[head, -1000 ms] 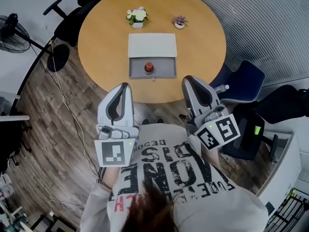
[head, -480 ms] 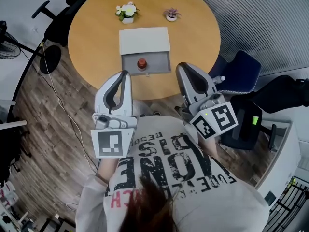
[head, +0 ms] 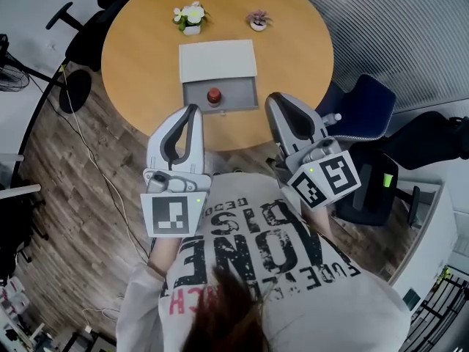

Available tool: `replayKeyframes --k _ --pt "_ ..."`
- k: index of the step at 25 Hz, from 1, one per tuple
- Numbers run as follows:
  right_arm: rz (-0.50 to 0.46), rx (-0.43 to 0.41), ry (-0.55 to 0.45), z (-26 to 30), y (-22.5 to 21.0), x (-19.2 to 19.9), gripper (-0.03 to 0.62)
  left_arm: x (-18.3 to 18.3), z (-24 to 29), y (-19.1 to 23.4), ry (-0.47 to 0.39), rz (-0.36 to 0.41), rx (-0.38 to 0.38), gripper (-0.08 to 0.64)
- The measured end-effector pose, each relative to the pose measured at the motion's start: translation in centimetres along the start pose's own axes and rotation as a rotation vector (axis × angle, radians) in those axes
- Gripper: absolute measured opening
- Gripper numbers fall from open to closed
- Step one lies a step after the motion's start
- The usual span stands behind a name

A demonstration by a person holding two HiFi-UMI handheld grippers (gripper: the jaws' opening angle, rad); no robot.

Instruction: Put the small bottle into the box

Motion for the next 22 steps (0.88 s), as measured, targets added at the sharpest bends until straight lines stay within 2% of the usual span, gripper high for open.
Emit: replayKeyframes --k 22 --pt "0.014 -0.011 -0.004 0.19 0.38 0.12 0.031 -0.03 0.42 -0.02 -0.003 -0.008 0.003 0.011"
Point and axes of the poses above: the fingertips, and each gripper's own axes: z forward along the fingers, y to its left, x out of its underside, the point moved 8 cm from there along -z, backward along the fingers, and after that the axes turned 10 degrees about x, right-handed, at the moved point
